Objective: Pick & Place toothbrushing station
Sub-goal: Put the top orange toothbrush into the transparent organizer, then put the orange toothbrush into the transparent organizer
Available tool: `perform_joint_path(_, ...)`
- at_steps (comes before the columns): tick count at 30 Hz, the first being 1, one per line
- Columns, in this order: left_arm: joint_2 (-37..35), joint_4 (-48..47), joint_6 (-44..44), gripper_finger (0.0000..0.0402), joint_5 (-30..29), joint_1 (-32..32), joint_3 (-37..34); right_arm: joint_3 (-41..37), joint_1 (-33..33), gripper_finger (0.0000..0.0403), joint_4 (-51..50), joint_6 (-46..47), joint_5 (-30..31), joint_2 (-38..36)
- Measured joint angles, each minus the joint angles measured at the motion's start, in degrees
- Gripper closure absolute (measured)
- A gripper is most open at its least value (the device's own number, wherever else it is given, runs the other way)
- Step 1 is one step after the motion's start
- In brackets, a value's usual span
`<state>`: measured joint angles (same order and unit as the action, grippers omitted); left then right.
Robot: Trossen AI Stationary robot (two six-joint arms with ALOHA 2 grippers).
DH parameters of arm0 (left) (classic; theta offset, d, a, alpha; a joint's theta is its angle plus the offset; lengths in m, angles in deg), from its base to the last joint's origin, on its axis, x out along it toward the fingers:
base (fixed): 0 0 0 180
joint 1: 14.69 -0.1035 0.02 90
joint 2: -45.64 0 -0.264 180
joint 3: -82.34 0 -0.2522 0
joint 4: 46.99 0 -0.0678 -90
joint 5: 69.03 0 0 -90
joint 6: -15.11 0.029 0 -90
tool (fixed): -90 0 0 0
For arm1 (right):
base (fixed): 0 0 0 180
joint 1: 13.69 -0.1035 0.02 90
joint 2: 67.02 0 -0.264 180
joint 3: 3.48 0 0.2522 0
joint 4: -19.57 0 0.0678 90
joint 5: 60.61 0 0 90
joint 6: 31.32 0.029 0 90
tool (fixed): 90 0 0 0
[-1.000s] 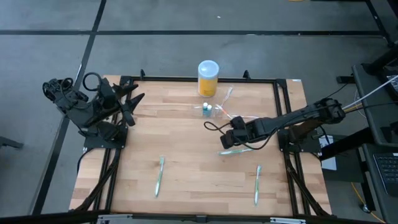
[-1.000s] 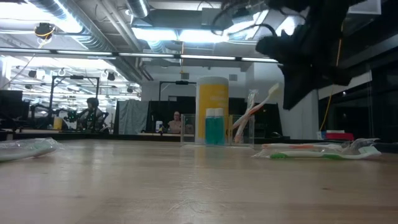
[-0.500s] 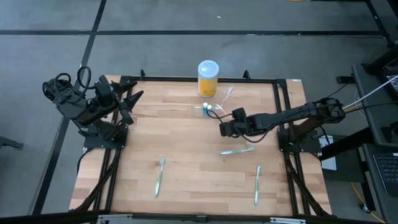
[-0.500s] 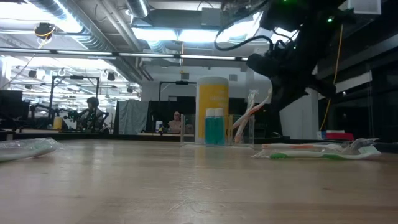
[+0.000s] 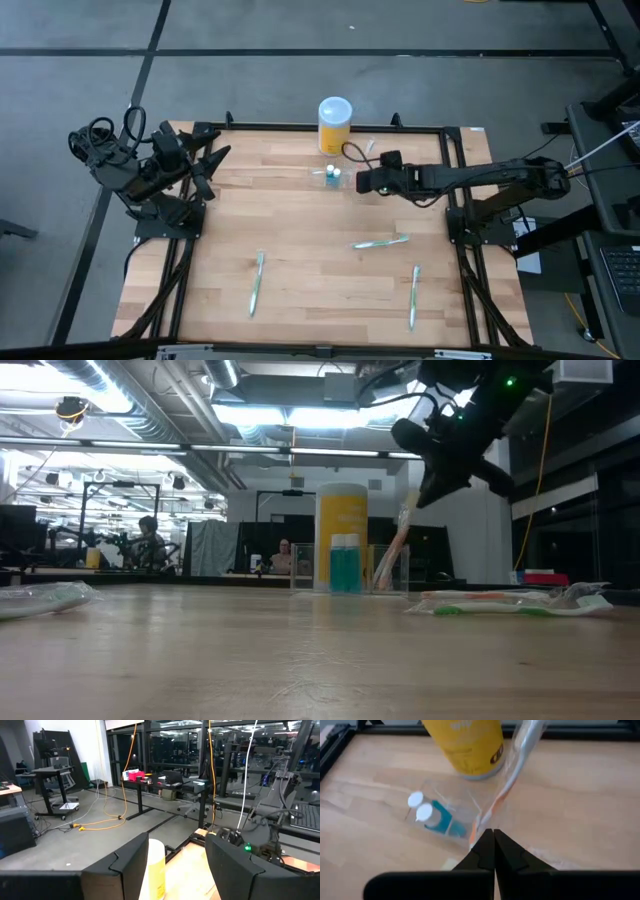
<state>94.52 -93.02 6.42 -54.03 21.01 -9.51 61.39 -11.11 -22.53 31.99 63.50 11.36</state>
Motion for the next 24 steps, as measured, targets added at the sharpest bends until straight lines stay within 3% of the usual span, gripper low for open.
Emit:
perform_joint_path(10, 0.02, 0.13, -0.13, 0.0207, 0.02, 0.01, 0.0, 0.0, 5.34, 0.0403, 1.94, -4.76, -0.05, -1.24)
perform_joint_path(17, 0.02, 0.63, -0.15, 0.0207, 0.02, 0.01, 0.0, 0.03, 8.1, 0.0403, -7.68, -7.38, 1.12, -12.66)
perform_joint_path(20, 0.02, 0.63, -0.13, 0.0207, 0.02, 0.01, 0.0, 0.04, 8.94, 0.0398, -13.3, -12.41, -5.35, -18.83)
perform_joint_path(24, 0.02, 0.42, -0.08, 0.0207, 0.02, 0.01, 0.0, 0.04, 9.98, 0.0363, -23.76, -14.26, -13.76, -25.33)
